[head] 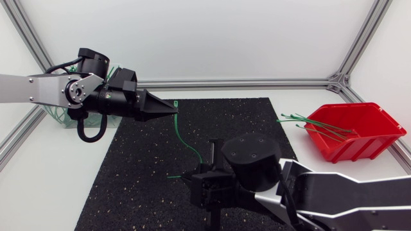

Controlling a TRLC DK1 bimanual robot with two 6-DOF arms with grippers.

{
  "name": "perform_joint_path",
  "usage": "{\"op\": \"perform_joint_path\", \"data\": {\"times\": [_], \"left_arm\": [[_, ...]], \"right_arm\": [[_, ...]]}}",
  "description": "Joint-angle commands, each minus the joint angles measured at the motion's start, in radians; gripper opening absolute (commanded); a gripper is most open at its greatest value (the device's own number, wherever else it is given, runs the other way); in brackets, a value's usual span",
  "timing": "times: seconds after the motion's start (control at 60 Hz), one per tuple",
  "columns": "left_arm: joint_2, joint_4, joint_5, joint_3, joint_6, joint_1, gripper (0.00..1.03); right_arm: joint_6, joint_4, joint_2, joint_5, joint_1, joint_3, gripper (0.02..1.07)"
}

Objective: Take a green cable tie from the red box, thread the tail through the head to close it, then place it in the transparent bin on the left.

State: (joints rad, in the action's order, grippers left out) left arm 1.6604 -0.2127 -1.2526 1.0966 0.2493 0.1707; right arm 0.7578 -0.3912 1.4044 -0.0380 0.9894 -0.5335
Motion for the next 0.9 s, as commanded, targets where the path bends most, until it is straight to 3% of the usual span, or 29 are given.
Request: {"op": "perform_joint_path", "data": {"times": [0.0, 0.433, 0.5, 0.617, 0.883], "left_arm": [[-0.036, -0.008, -0.005, -0.038, -0.022, 0.009, 0.04], [-0.175, -0.013, 0.024, -0.122, 0.005, 0.049, 0.04], [-0.202, -0.013, 0.032, -0.136, 0.011, 0.058, 0.04], [-0.226, -0.013, 0.038, -0.149, 0.018, 0.062, 0.04], [-0.344, 0.03, 0.074, -0.221, 0.034, 0.095, 0.04]], "right_arm": [[-0.112, 0.055, -0.039, -0.007, 0.006, -0.048, 0.07], [-0.511, 0.377, -0.236, -0.094, 0.045, -0.154, 0.07], [-0.666, 0.442, -0.248, -0.092, 0.038, -0.195, 0.07], [-0.793, 0.535, -0.271, -0.138, 0.029, -0.255, 0.07], [-0.956, 0.755, -0.283, -0.161, 0.031, -0.447, 0.08]]}}
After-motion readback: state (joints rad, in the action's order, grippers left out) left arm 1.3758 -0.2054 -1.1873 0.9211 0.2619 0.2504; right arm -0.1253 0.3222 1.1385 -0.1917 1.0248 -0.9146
